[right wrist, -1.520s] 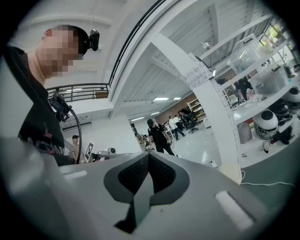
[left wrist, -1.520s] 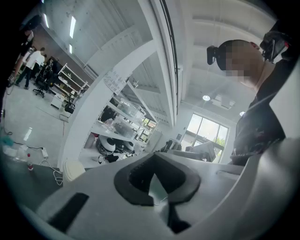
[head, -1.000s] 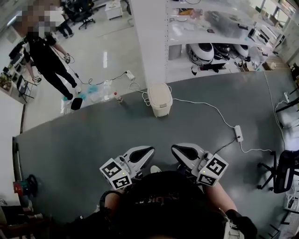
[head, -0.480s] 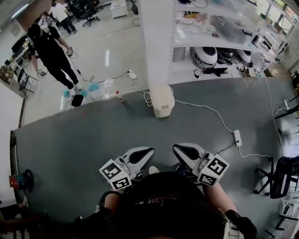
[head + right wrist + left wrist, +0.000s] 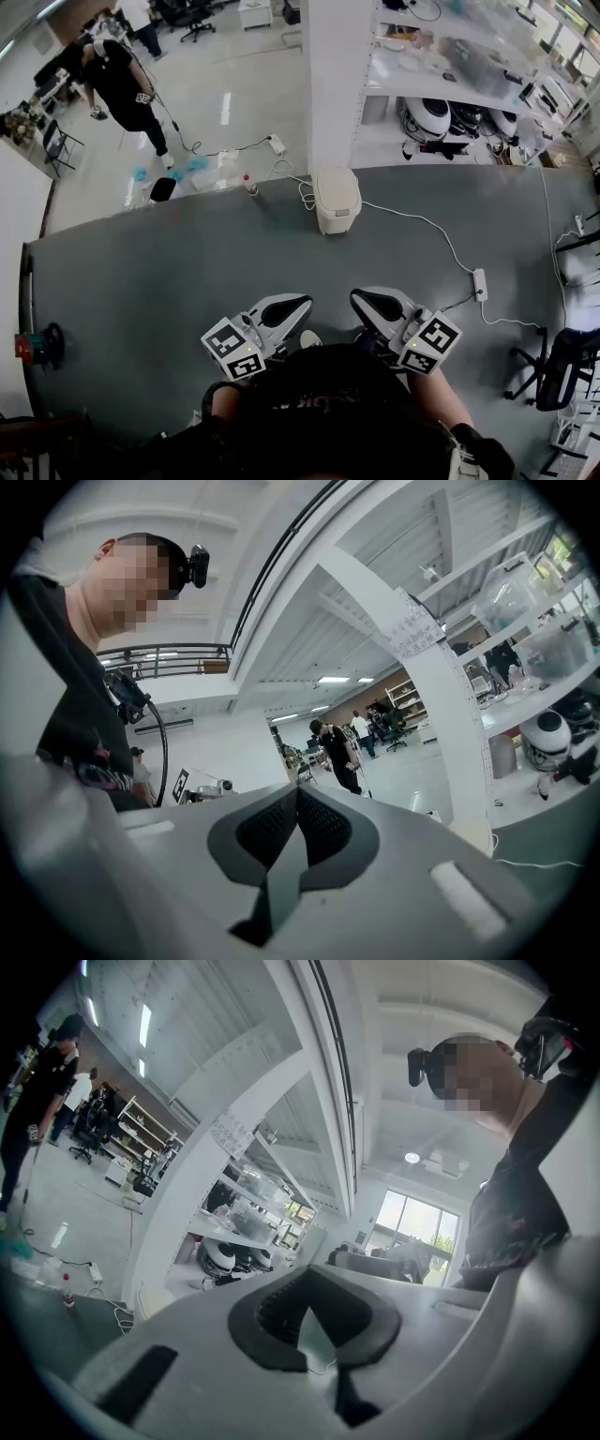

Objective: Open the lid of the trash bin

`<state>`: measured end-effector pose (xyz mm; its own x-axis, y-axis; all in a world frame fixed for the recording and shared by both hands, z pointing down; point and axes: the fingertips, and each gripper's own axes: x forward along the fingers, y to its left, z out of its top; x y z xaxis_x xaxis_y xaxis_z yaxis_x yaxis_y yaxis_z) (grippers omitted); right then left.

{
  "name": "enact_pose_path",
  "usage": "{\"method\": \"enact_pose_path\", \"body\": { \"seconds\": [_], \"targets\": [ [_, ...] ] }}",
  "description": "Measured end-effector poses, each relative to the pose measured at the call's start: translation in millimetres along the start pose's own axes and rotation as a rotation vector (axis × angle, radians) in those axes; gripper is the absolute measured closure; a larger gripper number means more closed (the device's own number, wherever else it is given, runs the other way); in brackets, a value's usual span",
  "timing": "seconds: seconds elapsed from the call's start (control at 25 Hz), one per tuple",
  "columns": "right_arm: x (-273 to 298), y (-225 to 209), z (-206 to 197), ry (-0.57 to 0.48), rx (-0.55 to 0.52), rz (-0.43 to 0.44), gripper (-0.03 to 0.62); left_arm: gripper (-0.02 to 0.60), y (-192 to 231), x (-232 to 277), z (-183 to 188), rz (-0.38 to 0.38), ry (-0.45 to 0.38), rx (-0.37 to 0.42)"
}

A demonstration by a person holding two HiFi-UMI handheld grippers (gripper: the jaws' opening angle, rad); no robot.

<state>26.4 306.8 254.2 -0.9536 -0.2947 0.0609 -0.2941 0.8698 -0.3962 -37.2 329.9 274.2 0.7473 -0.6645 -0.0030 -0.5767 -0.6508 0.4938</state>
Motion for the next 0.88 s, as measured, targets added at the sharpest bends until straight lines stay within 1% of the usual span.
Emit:
{"method": "enact_pose_path", "body": {
  "seconds": [0.36, 0.48, 0.68, 0.88],
  "targets": [
    [19, 5, 1, 0.013, 0.009, 0.020, 0.586, 0.578, 9, -18, 3, 0.038, -0.003, 0.000],
    [22, 1, 0, 0.032, 0.007, 0.015, 0.586, 0.578, 16, -14, -1, 0.037, -0.006, -0.032],
    [24, -29, -1, 0.042, 0.032, -0.010, 0.586, 0.578, 33, 2, -5, 0.043, -0.001, -0.055],
    [46, -66, 2, 0.053, 0.038, 0.000, 0.586, 0.577, 65, 11, 1, 0.097, 0.013, -0.037]
  ]
}}
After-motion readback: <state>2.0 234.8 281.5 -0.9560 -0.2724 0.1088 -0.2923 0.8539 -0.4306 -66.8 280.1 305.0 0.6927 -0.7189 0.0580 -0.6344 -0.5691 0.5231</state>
